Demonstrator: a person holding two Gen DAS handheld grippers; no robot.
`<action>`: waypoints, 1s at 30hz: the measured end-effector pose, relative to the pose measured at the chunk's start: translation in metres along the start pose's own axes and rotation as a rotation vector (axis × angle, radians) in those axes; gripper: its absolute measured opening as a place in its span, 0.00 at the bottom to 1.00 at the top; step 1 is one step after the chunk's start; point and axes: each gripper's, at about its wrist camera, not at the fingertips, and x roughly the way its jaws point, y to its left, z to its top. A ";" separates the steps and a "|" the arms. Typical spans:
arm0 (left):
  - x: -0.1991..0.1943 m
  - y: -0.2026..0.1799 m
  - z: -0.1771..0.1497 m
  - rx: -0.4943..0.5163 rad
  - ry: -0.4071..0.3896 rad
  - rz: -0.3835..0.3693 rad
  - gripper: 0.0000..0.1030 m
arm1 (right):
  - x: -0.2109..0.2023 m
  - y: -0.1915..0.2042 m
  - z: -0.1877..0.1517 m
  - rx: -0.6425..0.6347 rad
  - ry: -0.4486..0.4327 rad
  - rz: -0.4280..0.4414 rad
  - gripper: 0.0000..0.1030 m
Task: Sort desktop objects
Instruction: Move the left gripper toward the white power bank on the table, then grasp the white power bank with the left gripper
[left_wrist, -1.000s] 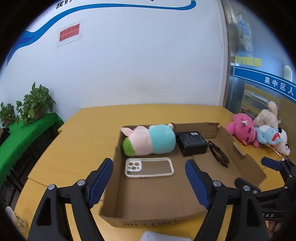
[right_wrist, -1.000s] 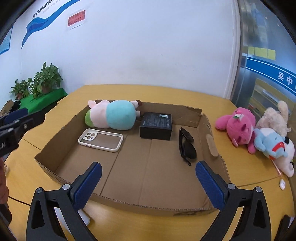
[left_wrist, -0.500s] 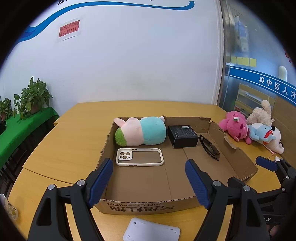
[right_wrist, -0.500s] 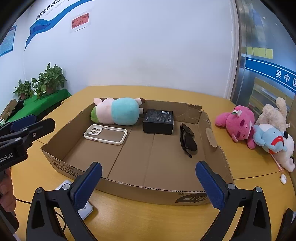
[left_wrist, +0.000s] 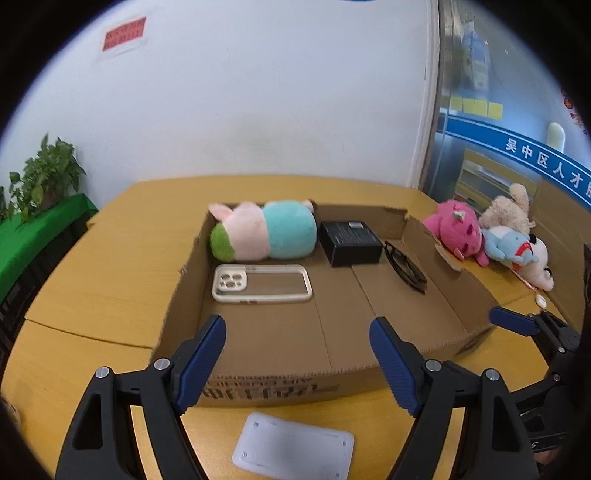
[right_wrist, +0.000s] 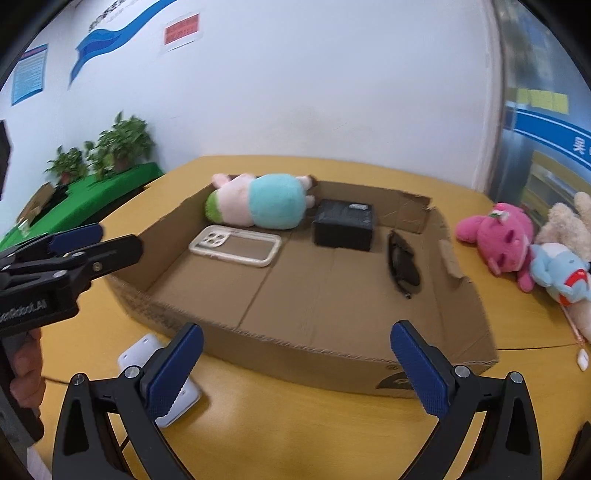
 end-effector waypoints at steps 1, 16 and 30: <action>0.001 0.002 -0.003 0.002 0.013 -0.007 0.78 | 0.003 0.004 -0.005 -0.017 0.014 0.044 1.00; 0.047 0.062 -0.077 -0.068 0.332 -0.151 0.75 | 0.060 0.089 -0.063 -0.207 0.239 0.308 0.95; 0.050 0.013 -0.097 -0.012 0.440 -0.353 0.40 | 0.064 0.061 -0.084 -0.210 0.300 0.211 0.79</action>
